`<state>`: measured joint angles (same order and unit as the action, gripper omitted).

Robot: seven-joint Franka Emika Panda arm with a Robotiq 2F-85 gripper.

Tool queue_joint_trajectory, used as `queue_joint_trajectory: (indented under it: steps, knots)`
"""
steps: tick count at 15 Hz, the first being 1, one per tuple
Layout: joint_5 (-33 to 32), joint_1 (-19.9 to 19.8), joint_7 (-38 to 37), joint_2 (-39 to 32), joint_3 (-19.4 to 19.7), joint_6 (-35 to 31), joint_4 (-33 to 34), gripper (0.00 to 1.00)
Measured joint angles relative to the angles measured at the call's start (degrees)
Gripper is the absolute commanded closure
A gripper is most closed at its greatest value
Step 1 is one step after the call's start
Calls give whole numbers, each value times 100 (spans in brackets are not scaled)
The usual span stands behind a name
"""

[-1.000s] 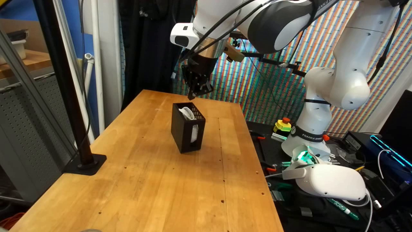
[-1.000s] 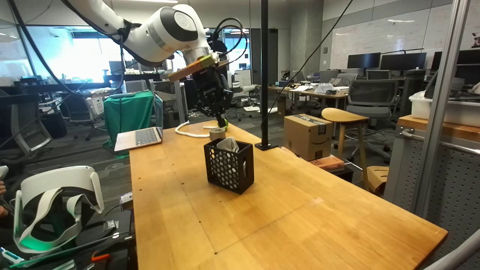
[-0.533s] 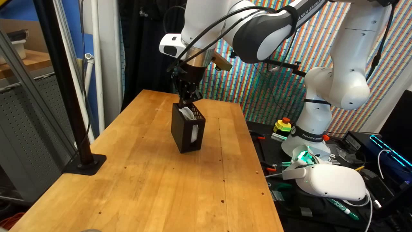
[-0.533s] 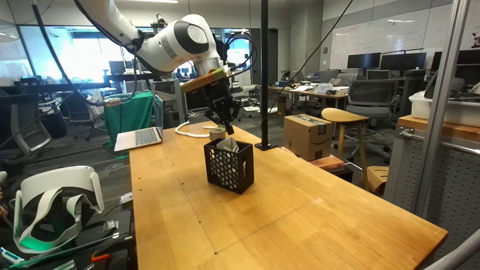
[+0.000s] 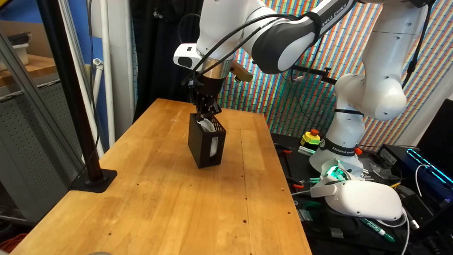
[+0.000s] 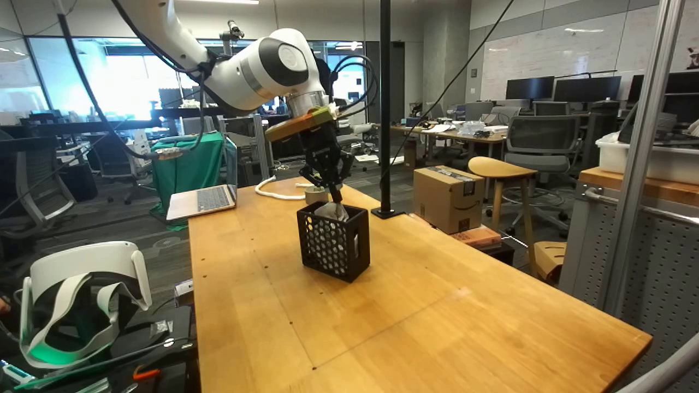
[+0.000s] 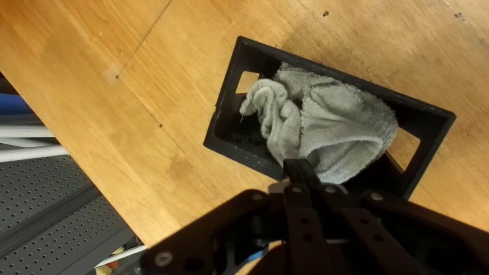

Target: Put the towel inside the black cutlery holder

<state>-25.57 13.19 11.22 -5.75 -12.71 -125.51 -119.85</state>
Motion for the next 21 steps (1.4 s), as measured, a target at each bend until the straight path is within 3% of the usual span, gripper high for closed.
queue_joint_trajectory:
  steps: [21]
  knots:
    - [284,46,-507,179,-79,-26,-403,95]
